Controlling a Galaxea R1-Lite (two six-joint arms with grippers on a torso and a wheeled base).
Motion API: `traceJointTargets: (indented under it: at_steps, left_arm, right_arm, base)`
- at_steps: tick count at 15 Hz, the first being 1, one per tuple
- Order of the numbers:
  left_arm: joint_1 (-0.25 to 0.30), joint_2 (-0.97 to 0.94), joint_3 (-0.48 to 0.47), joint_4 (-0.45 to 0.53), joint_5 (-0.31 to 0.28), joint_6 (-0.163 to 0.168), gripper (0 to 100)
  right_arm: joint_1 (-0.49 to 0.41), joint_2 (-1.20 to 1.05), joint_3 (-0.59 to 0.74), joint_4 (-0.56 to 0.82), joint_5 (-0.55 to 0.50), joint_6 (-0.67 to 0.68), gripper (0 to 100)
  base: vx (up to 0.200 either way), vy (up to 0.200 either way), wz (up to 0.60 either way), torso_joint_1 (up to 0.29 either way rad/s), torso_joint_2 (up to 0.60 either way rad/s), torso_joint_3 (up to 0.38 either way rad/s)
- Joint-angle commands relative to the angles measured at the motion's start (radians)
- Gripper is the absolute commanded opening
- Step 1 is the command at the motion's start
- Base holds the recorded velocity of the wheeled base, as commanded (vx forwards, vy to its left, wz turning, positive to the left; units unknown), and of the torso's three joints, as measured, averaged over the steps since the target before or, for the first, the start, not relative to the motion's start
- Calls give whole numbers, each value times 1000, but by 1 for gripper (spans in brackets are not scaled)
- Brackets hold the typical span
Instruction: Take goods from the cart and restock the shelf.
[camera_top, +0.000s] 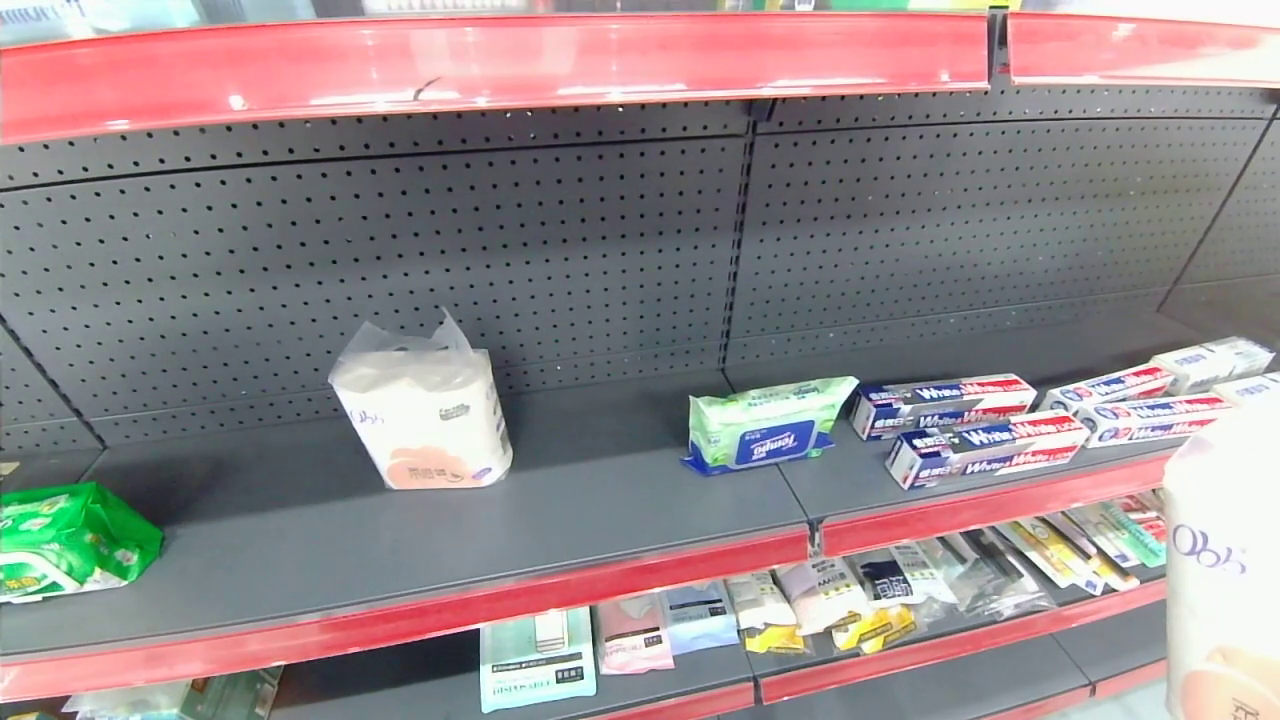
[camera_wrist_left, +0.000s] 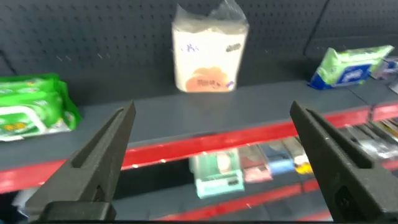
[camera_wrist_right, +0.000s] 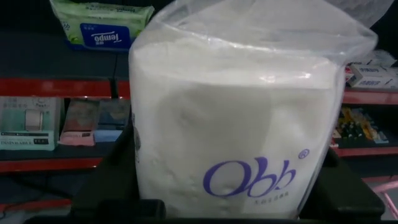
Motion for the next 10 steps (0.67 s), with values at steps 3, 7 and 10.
traceJointTargets:
  at_steps: [3,7,10]
  left_arm:
    - [-14,84,-17,8,-20,-25,100]
    - [-17,127,-18,7,-22,-22,100]
    - [-17,268,-29,-38,-22,-22,100]
  right_arm:
    - [1,-17,5,3,1,-65,0]
    - [-6,-21,7,5,-36,-81,0]
    - [-6,-22,25,3,-110,-75,0]
  base:
    - [0,0,0,0,0,0]
    - [0,0,0,0,0,0]
    - [0,0,600,-1,-1,4]
